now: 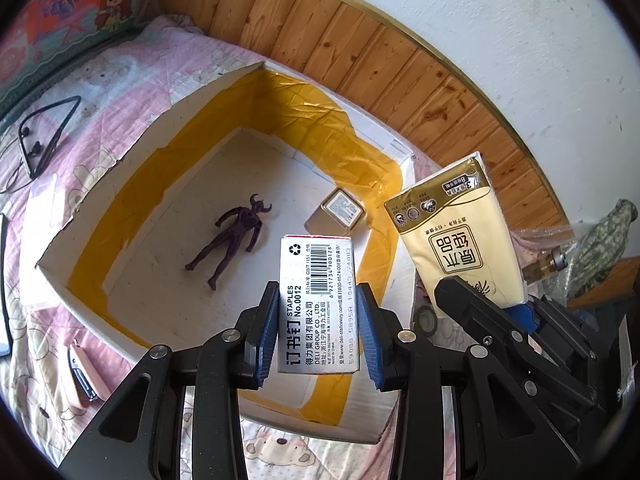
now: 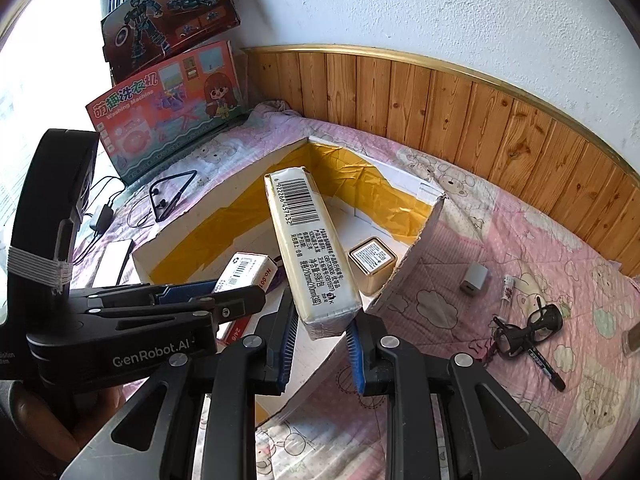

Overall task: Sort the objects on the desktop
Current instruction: 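Carry the staple box and tissue pack over the cardboard box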

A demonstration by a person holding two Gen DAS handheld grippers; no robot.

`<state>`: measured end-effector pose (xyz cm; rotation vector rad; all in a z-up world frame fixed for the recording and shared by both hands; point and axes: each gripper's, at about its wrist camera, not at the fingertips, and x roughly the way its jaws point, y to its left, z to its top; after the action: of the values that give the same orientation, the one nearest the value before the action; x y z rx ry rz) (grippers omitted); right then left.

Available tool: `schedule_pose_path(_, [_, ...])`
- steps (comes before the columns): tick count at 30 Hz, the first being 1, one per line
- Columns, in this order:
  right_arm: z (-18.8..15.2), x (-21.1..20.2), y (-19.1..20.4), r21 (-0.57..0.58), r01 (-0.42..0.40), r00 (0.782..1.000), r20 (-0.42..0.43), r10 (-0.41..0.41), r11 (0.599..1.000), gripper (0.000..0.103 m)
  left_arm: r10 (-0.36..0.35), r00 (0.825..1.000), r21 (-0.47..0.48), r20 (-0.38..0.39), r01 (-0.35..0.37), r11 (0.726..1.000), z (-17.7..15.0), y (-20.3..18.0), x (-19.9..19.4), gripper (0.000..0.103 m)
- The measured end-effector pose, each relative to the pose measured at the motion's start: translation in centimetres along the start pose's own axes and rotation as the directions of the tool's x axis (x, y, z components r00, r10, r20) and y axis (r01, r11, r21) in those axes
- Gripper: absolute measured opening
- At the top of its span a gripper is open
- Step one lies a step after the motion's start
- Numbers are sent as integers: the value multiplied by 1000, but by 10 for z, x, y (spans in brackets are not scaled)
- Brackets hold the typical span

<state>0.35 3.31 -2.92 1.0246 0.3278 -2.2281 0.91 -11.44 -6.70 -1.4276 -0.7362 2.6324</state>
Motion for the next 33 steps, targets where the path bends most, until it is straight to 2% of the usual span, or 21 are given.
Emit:
schedule_pose_path(18, [39,47,-1,-8,33,997,-74,-34,999,24,-13,997,-82,-82,6,997,9,18,22,39])
schedule_pose_path(33, [69,98,2,-75,64,985,-152,-75,995,24,2,991,-48,-134,-8,999,10,10,38,39])
